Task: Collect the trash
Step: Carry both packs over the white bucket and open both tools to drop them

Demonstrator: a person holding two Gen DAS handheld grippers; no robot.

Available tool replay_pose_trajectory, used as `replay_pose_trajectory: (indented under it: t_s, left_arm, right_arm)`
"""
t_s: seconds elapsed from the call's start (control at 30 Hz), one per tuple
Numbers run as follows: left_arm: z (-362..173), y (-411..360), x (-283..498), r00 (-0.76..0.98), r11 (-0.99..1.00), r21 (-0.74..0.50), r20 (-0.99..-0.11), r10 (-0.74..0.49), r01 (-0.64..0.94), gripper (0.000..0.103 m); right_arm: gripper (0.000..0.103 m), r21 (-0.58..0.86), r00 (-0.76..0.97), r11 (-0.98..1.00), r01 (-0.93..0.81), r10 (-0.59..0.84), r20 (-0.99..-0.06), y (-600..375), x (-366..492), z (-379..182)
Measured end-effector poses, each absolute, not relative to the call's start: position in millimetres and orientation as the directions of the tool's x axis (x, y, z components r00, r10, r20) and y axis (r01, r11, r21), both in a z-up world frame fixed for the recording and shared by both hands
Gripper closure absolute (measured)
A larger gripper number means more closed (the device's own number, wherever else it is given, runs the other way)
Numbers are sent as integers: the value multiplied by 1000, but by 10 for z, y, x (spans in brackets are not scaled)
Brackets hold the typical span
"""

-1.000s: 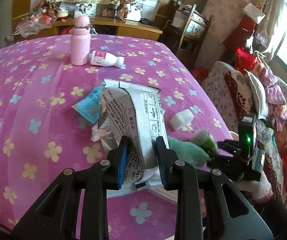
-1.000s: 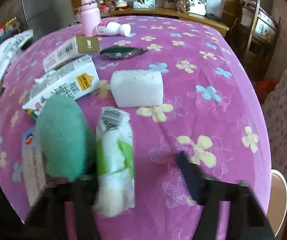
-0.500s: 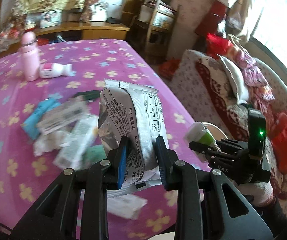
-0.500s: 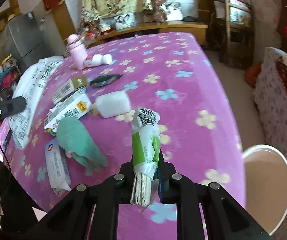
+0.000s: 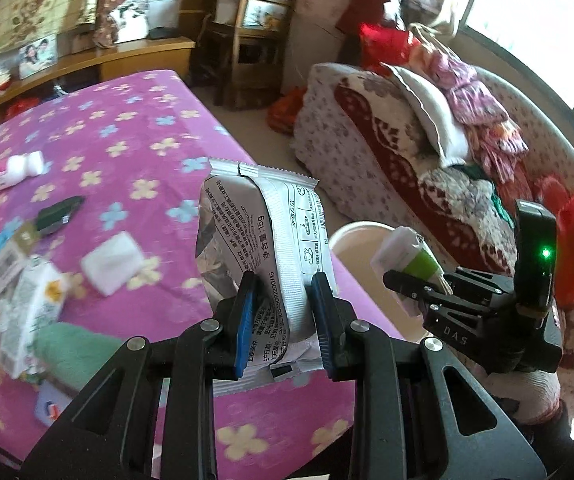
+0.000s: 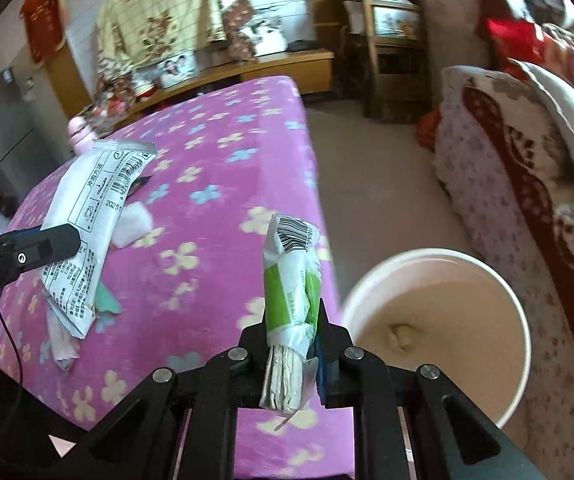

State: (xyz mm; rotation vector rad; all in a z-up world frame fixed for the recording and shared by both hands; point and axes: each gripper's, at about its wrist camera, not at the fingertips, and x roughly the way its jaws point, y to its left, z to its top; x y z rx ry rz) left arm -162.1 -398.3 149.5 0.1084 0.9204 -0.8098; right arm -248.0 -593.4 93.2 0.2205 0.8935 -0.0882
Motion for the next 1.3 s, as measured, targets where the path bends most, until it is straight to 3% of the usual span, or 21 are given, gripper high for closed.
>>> replay_pose_trajectory:
  t_s: [0.43,1.27,1.3]
  left_arm:
    - [1337,-4774,-1777,279,652,-219,-773,-570,726,78]
    - [1058,-5468,-1881,168,579,-281,-781,-602,765,74]
    - [1048,-5477,-1876,165,577,-282,-782,-602,766,71]
  right_arm:
    - [89,152,600,946,287,-54,-798,-6534,-2743,755]
    - [89,138,554,907,397,-118,-824,-7003,-2858,456]
    - [80,112,549,910,399,-139,-824,-7004,-2842,455]
